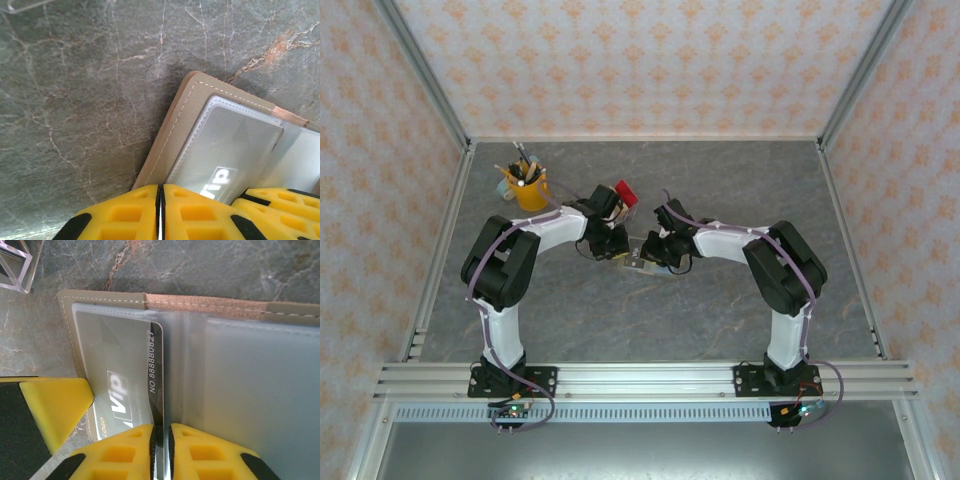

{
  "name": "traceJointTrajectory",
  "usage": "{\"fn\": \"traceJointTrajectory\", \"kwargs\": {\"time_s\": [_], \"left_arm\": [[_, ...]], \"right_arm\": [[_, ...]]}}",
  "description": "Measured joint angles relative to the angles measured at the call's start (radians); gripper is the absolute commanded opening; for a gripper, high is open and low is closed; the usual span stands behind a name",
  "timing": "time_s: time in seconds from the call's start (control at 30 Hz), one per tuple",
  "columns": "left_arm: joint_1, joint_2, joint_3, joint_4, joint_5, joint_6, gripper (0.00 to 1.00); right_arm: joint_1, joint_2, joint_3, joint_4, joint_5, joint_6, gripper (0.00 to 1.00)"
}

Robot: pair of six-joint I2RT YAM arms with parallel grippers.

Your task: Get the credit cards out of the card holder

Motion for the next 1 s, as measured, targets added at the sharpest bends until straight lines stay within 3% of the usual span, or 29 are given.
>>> {"fn": "traceJointTrajectory", "kwargs": {"time_s": [0.63, 1.0], "left_arm": [[0.0, 0.002, 0.0, -0.003, -0.004, 0.0, 0.09], [0.0, 0.002, 0.0, -0.003, -0.006, 0.0, 0.09]], "right_arm": [[-0.016, -0.016, -0.071, 0.132, -0.063, 0.027, 0.16], [-0.019, -0.046, -0.107, 0.172, -0.072, 0.026, 0.03]]}}
